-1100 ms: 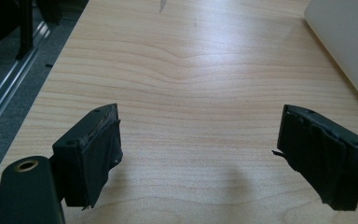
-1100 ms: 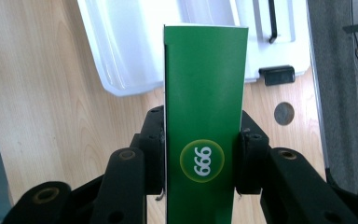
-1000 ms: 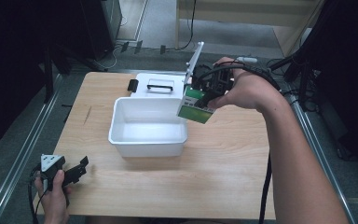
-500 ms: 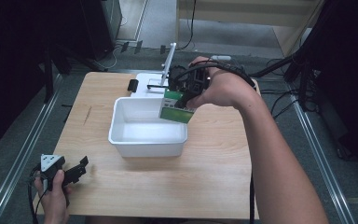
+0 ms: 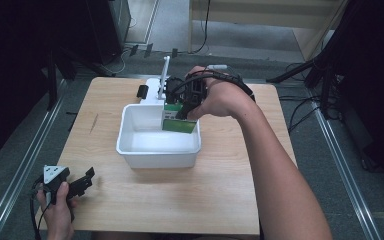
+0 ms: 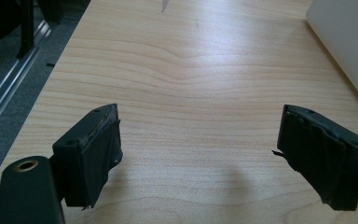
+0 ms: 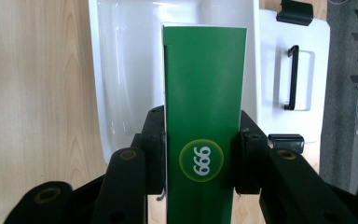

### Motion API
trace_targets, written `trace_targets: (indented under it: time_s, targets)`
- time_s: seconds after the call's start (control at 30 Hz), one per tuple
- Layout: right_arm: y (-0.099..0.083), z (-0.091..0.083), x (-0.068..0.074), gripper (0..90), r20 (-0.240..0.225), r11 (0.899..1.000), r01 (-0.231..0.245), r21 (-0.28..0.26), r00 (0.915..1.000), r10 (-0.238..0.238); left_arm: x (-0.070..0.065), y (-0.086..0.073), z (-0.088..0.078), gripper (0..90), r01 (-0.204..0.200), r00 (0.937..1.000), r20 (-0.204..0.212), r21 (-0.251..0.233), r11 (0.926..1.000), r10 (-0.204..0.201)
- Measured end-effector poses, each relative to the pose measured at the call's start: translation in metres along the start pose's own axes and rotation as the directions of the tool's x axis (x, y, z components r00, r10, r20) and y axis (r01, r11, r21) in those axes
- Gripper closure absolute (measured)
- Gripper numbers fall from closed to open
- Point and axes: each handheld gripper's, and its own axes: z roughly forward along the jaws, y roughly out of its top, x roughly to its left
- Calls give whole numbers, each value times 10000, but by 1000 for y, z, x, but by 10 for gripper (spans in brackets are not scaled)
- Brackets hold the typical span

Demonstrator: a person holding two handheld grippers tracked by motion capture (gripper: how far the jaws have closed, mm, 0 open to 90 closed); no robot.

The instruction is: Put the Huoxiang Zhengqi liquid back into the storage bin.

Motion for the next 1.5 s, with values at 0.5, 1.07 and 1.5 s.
trace_targets:
  time_s: [0.5, 1.07, 1.5]
  targets:
    - [-8, 37, 0, 637, 29, 9969, 588, 514, 9983, -590, 0, 0, 0, 145, 12, 10000, 3, 4, 10000, -12]
    - [-14, 78, 0, 636, -236, 9933, 876, 753, 9960, -860, 0, 0, 0, 145, 2, 10000, 16, 45, 10000, -2]
    - [-14, 104, -4, 625, -610, 9936, 638, 935, 9964, -583, 0, 0, 0, 145, 33, 10000, 35, 28, 10000, -34]
